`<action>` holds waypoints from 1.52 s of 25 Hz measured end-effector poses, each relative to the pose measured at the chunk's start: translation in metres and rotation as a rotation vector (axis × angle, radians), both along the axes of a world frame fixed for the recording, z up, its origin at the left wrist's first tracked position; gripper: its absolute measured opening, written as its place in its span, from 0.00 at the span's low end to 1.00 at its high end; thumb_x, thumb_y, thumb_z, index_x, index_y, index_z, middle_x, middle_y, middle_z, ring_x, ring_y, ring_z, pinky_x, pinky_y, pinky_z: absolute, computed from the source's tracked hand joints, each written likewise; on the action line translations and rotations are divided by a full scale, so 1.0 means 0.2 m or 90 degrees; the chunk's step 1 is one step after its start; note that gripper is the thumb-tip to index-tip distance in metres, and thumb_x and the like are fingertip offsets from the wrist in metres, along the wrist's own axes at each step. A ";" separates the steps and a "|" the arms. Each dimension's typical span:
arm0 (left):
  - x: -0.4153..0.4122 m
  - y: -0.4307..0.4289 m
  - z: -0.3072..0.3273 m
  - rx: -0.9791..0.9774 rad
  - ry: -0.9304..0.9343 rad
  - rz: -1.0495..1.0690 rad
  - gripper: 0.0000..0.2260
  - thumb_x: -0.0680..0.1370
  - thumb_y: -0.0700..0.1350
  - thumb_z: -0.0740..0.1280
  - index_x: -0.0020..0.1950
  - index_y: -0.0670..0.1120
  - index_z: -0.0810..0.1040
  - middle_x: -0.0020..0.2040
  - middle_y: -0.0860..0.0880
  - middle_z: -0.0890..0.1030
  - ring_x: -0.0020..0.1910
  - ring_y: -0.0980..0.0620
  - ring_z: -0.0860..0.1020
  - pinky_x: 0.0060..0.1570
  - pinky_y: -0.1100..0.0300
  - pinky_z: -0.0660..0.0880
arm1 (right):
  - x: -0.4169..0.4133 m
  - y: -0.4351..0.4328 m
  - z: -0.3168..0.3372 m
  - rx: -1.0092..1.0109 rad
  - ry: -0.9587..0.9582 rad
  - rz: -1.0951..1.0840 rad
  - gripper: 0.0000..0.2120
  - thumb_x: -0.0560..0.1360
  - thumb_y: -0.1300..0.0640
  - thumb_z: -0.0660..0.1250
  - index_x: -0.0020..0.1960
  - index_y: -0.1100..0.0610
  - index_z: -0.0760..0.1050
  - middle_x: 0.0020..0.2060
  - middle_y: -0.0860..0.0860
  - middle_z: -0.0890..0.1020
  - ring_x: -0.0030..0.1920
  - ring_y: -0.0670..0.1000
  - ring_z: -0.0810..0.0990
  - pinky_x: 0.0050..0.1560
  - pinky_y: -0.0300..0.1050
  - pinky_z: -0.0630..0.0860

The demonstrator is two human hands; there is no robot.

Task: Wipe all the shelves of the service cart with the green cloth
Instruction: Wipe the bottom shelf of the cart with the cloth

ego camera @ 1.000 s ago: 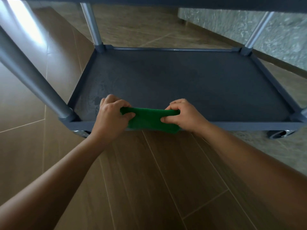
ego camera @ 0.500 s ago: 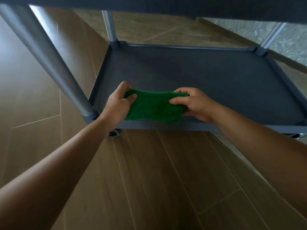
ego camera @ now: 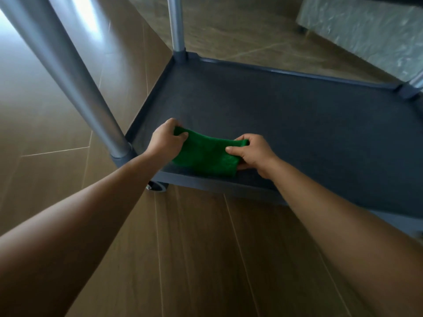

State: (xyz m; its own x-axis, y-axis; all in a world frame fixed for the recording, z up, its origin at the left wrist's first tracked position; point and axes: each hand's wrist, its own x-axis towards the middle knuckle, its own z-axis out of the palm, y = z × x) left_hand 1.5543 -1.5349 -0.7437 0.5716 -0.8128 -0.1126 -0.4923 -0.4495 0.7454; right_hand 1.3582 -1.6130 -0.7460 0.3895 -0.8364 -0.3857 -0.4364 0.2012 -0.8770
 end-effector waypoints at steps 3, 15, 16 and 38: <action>0.02 0.01 -0.04 0.048 -0.020 -0.011 0.14 0.78 0.43 0.67 0.63 0.44 0.73 0.53 0.47 0.73 0.50 0.49 0.72 0.45 0.56 0.70 | 0.03 -0.02 0.00 -0.137 0.177 0.099 0.10 0.72 0.56 0.73 0.46 0.58 0.74 0.41 0.54 0.80 0.40 0.53 0.82 0.31 0.50 0.82; 0.10 0.11 -0.01 0.100 -0.133 -0.087 0.16 0.75 0.41 0.70 0.62 0.44 0.74 0.54 0.47 0.76 0.48 0.50 0.75 0.45 0.59 0.73 | 0.09 -0.05 0.08 -0.148 0.375 0.260 0.14 0.71 0.51 0.72 0.51 0.57 0.74 0.43 0.53 0.79 0.38 0.50 0.79 0.36 0.46 0.79; 0.10 0.12 -0.02 0.101 -0.141 -0.088 0.16 0.76 0.42 0.70 0.62 0.44 0.74 0.55 0.46 0.77 0.49 0.49 0.76 0.46 0.58 0.73 | 0.09 -0.05 0.09 -0.238 0.440 0.288 0.16 0.70 0.48 0.72 0.53 0.55 0.75 0.48 0.52 0.79 0.43 0.51 0.78 0.42 0.48 0.79; -0.06 0.29 -0.07 0.049 -0.068 -0.047 0.19 0.74 0.33 0.62 0.64 0.45 0.72 0.61 0.46 0.72 0.55 0.54 0.70 0.49 0.64 0.67 | 0.18 0.24 -0.15 -0.560 0.289 0.617 0.32 0.78 0.42 0.58 0.77 0.45 0.48 0.77 0.48 0.46 0.76 0.49 0.41 0.73 0.46 0.35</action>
State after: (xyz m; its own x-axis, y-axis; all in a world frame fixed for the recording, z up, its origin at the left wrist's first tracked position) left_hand 1.5421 -1.4767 -0.7584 0.5225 -0.8444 -0.1181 -0.6014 -0.4632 0.6510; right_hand 1.3945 -1.5651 -0.7763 0.9327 -0.3381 -0.1256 -0.3606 -0.8828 -0.3011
